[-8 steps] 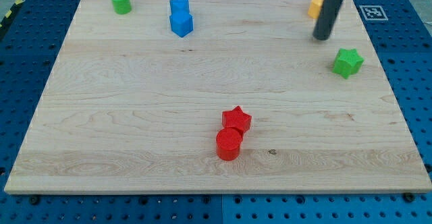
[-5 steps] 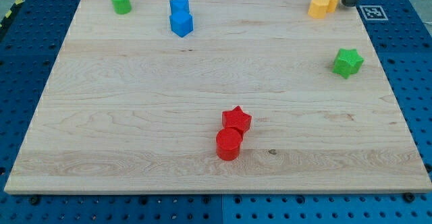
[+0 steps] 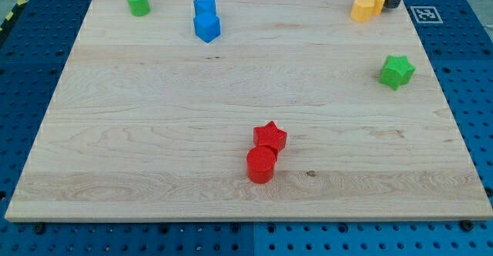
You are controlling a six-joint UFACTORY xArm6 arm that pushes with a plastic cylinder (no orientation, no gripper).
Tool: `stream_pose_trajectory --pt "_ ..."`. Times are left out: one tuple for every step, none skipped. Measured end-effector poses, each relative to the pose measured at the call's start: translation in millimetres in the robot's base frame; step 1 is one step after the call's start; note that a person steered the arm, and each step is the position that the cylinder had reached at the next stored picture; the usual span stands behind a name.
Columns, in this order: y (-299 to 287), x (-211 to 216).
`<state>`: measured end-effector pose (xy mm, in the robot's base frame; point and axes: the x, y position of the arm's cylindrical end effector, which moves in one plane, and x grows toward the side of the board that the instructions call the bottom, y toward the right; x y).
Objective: Move the yellow heart to the top center
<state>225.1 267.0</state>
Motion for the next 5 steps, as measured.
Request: stream_pose_trajectory --pt "0.0 -6.0" --pt "0.0 -10.5" --pt "0.0 -10.5" --pt "-6.0 -10.5" --pt "-31.5 -9.5"
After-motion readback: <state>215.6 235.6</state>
